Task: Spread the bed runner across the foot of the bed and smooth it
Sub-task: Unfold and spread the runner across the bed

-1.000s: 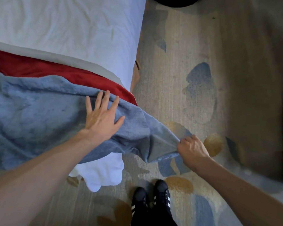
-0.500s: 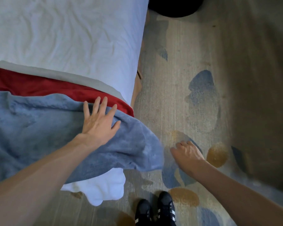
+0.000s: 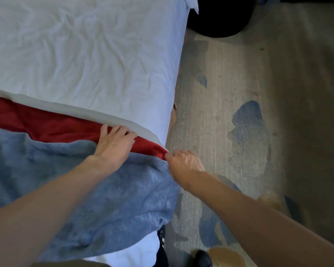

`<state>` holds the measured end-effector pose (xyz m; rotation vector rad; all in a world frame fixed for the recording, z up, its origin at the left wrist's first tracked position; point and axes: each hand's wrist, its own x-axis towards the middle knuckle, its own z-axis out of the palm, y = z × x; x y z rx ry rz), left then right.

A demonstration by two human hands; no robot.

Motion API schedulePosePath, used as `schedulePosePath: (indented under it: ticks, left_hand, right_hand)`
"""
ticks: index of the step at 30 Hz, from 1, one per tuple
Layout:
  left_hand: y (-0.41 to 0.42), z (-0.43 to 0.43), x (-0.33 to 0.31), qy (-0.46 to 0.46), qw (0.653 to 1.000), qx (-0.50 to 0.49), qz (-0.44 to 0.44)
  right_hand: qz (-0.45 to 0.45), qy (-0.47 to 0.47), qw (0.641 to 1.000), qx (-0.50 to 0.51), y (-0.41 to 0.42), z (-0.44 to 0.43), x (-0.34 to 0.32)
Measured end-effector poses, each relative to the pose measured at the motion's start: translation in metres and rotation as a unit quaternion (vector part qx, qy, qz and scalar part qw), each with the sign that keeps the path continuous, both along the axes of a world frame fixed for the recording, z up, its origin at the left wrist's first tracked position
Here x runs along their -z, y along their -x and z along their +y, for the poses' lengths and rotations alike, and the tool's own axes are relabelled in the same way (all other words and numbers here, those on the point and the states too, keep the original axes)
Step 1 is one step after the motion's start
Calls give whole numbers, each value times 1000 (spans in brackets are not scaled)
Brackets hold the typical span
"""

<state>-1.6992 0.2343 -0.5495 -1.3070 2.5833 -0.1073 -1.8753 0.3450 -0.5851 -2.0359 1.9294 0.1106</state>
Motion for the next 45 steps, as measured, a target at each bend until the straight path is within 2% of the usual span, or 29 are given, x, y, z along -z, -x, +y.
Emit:
schedulePosePath:
  ticks: [5, 9, 13, 18, 27, 33, 36, 39, 43, 45]
  left_hand:
    - [-14, -37, -1, -15, 998, 68, 4]
    - [-25, -61, 1, -14, 994, 108, 5]
    - [-31, -76, 9, -12, 992, 129, 12]
    - [-31, -83, 17, -26, 986, 163, 8]
    - [-5, -101, 9, -17, 993, 108, 41]
    - [29, -130, -2, -16, 993, 57, 105]
    - [47, -148, -13, -18, 987, 21, 159]
    - [56, -162, -20, -53, 981, 14, 188]
    - [50, -173, -12, -96, 979, 2, 181]
    - [42, -175, -6, -114, 983, 4, 147]
  right_hand:
    - [-34, 36, 999, 7, -26, -37, 8]
    - [-39, 66, 996, 51, -44, -64, 11]
    - [-40, 55, 997, 48, -52, -76, 14]
    - [-84, 56, 993, 63, -41, -85, 17]
    - [-136, 57, 982, 120, -37, -100, 16]
    - [-209, 71, 959, 179, -24, -125, 3]
    - [-196, 66, 959, 192, -19, -136, 3]
    - [-202, 69, 941, 261, -10, -150, 4]
    - [-278, 51, 888, 362, 8, -155, 11]
    - [-310, 39, 867, 389, 18, -155, 14]
